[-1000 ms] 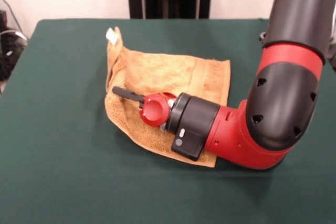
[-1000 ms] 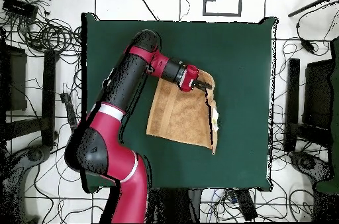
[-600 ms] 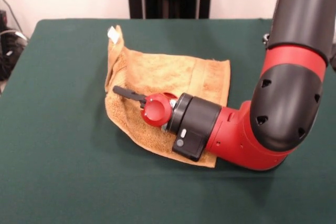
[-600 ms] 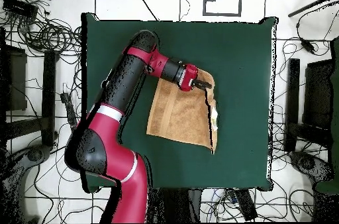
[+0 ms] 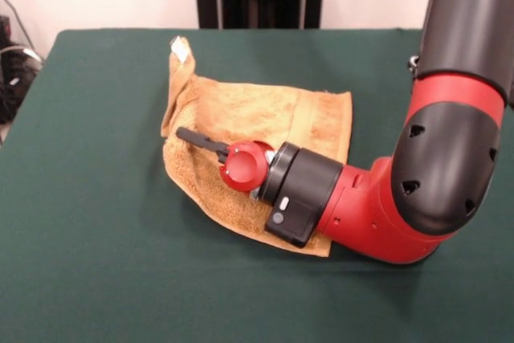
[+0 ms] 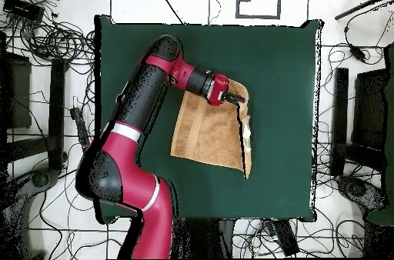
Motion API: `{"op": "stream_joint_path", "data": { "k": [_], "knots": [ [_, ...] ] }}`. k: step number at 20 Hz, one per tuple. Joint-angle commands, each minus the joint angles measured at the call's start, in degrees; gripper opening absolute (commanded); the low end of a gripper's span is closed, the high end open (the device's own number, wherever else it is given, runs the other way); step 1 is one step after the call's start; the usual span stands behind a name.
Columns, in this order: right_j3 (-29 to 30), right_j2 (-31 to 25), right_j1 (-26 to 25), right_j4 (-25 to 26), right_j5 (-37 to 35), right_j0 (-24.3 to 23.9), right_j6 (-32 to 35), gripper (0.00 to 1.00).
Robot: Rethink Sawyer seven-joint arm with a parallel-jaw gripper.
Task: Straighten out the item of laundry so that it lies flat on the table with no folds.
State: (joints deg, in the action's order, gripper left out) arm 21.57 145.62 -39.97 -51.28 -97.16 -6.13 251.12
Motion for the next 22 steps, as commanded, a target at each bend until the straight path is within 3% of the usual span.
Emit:
{"op": "stream_joint_path", "data": {
  "k": [1, 8, 13, 18, 22],
  "knots": [
    [-7.86, 6.05, -4.73, -9.11, -3.31, -0.33, 1.68, 0.0],
    [-7.24, 8.06, -5.21, -10.15, -2.98, -0.6, 1.29, 0.0],
    [-3.7, 0.63, -7.03, -11.22, 6.99, 0.81, 8.46, 0.0],
    [3.35, -8.98, -10.47, -5.45, 19.13, 4.65, 9.32, 0.0],
    [2.69, -8.22, -9.96, -5.56, 16.75, 4.28, 7.29, 0.0]
  ]
}}
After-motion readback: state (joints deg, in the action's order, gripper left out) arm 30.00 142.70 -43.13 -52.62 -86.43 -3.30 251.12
